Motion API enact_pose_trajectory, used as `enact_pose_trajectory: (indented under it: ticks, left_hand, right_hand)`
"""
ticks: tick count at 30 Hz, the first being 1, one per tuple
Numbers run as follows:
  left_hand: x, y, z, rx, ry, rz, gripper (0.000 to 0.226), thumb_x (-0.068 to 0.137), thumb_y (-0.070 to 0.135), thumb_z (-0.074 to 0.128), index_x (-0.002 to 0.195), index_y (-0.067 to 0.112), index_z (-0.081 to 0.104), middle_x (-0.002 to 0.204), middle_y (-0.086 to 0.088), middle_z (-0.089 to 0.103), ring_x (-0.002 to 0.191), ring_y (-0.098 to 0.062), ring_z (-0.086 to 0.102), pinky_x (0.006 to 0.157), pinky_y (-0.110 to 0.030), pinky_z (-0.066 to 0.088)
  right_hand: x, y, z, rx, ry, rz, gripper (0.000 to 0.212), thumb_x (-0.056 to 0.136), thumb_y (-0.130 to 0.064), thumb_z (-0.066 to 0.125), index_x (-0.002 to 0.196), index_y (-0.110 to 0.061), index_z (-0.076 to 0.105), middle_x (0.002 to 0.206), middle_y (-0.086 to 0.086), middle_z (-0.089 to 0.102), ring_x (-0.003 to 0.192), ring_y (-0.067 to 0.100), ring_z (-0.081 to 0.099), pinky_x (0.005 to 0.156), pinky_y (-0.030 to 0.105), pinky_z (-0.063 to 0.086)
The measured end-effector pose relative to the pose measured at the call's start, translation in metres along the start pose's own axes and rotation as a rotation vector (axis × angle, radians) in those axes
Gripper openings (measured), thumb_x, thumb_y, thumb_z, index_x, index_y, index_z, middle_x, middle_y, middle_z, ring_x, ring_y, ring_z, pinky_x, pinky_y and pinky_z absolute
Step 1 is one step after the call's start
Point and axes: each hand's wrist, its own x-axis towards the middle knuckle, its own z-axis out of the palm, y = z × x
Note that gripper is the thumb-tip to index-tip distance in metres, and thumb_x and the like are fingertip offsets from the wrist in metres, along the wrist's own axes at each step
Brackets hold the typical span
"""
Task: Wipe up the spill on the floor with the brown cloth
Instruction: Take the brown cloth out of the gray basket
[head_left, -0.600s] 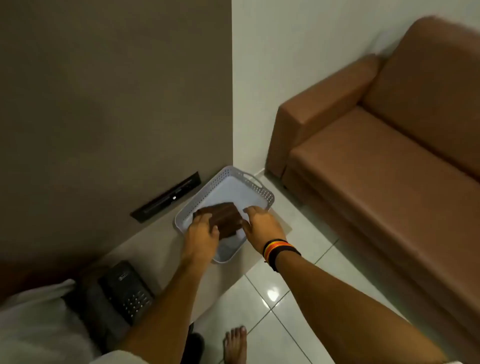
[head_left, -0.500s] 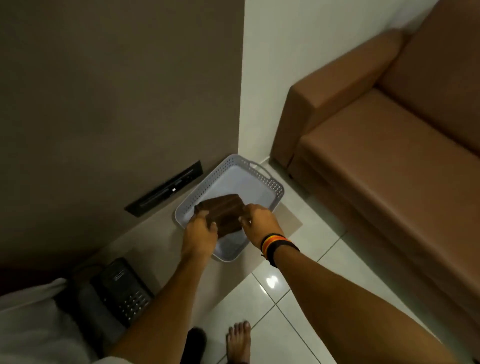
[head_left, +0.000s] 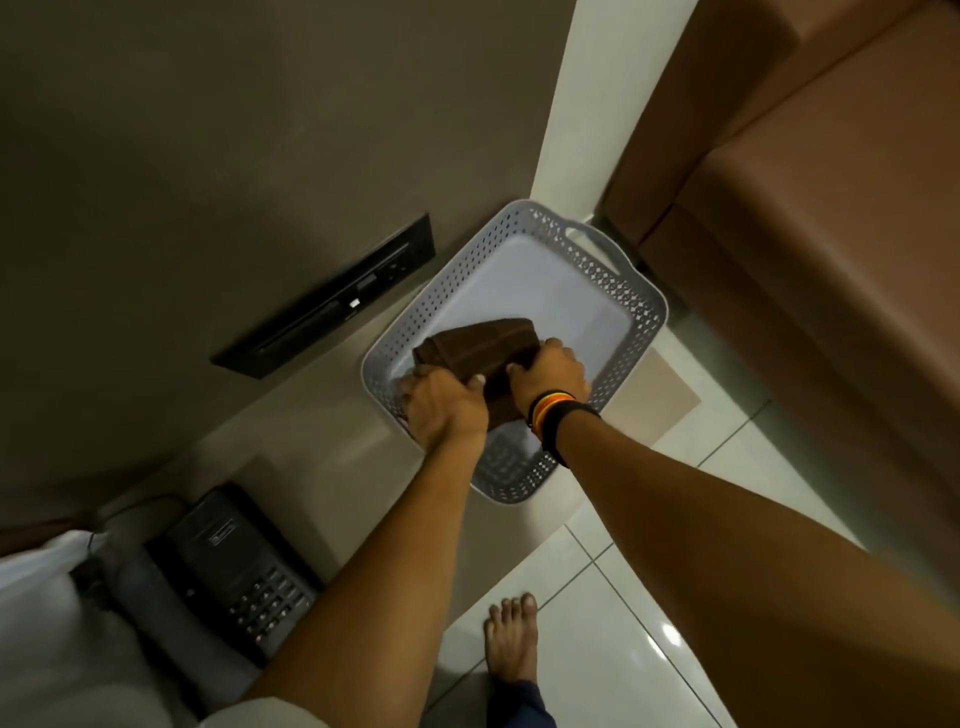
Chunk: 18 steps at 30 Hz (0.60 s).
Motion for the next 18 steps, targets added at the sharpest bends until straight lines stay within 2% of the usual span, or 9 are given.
enact_pose_trajectory:
  ticks: [2,5,6,9,10,12,14,16,18]
  left_hand:
    - [0.007,0.006,0.002,-0.042,-0.027,-0.064,0.075,0.091,0.044,0.074,0.144,-0.004,0.053,0.144,-0.025,0.059,0.132,-0.042,0.059,0.104,-0.048,0.053]
    - [0.013,0.015,0.005,-0.196,-0.055,-0.111,0.043,0.091,0.039,0.073,0.117,0.004,0.073,0.121,-0.019,0.075,0.112,-0.039,0.071,0.079,-0.041,0.053]
    - [0.009,0.019,0.006,-0.251,-0.042,-0.094,0.037,0.09,0.037,0.071,0.11,0.006,0.075,0.114,-0.018,0.077,0.107,-0.039,0.072,0.077,-0.039,0.053]
    - [-0.009,0.027,0.002,-0.524,0.004,-0.031,0.033,0.084,0.031,0.072,0.109,0.009,0.075,0.11,-0.016,0.078,0.098,-0.033,0.073,0.084,-0.041,0.06]
    - [-0.015,0.029,0.0,-0.644,-0.028,-0.024,0.034,0.084,0.028,0.073,0.112,0.009,0.075,0.112,-0.014,0.078,0.096,-0.029,0.074,0.087,-0.042,0.062]
    - [-0.027,0.031,-0.006,-0.811,-0.135,0.016,0.037,0.086,0.021,0.074,0.121,0.01,0.075,0.116,-0.013,0.078,0.099,-0.028,0.076,0.09,-0.045,0.063]
    - [-0.045,0.039,-0.006,-0.875,-0.249,0.091,0.037,0.088,0.018,0.075,0.125,0.015,0.074,0.115,-0.01,0.079,0.102,-0.029,0.078,0.087,-0.044,0.065]
    - [-0.073,0.052,0.001,-0.858,-0.309,0.156,0.04,0.088,0.019,0.076,0.127,0.016,0.071,0.116,-0.01,0.079,0.102,-0.028,0.078,0.086,-0.045,0.066]
    - [-0.109,0.069,0.018,-0.822,-0.35,0.207,0.044,0.088,0.024,0.077,0.13,0.015,0.068,0.119,-0.011,0.078,0.103,-0.028,0.078,0.088,-0.045,0.066]
  right_hand:
    - [0.004,-0.003,0.001,0.057,-0.034,0.043,0.047,0.091,-0.032,0.066,0.13,-0.007,0.056,0.133,0.018,0.059,0.124,0.04,0.056,0.106,0.051,0.049]
    - [0.008,-0.008,-0.003,0.296,-0.086,0.096,0.031,0.085,-0.021,0.066,0.113,-0.007,0.068,0.115,0.018,0.07,0.107,0.038,0.067,0.094,0.045,0.058]
    - [0.006,-0.01,-0.007,0.381,-0.08,0.101,0.026,0.083,-0.019,0.066,0.106,-0.008,0.07,0.108,0.015,0.071,0.102,0.036,0.068,0.09,0.041,0.059]
    - [-0.008,-0.002,-0.027,0.614,-0.052,0.092,0.005,0.08,-0.016,0.068,0.084,-0.015,0.064,0.085,0.006,0.067,0.089,0.032,0.067,0.079,0.037,0.058]
    - [-0.014,0.006,-0.037,0.693,-0.053,0.102,0.008,0.079,-0.015,0.069,0.081,-0.016,0.061,0.083,0.006,0.067,0.088,0.031,0.067,0.08,0.038,0.058]
    - [-0.029,0.028,-0.06,0.87,-0.061,0.136,0.013,0.079,-0.011,0.071,0.081,-0.016,0.059,0.083,0.007,0.066,0.088,0.031,0.067,0.085,0.042,0.058]
    - [-0.043,0.058,-0.087,1.04,-0.071,0.155,0.018,0.081,-0.007,0.073,0.09,-0.013,0.059,0.084,0.009,0.066,0.084,0.03,0.067,0.083,0.044,0.06]
    - [-0.059,0.093,-0.116,1.16,-0.074,0.163,0.026,0.082,-0.008,0.074,0.103,-0.012,0.059,0.087,0.009,0.07,0.077,0.025,0.07,0.069,0.039,0.063]
    - [-0.076,0.134,-0.143,1.242,-0.047,0.181,0.028,0.083,-0.01,0.074,0.107,-0.013,0.06,0.089,0.007,0.072,0.074,0.02,0.07,0.058,0.029,0.059]
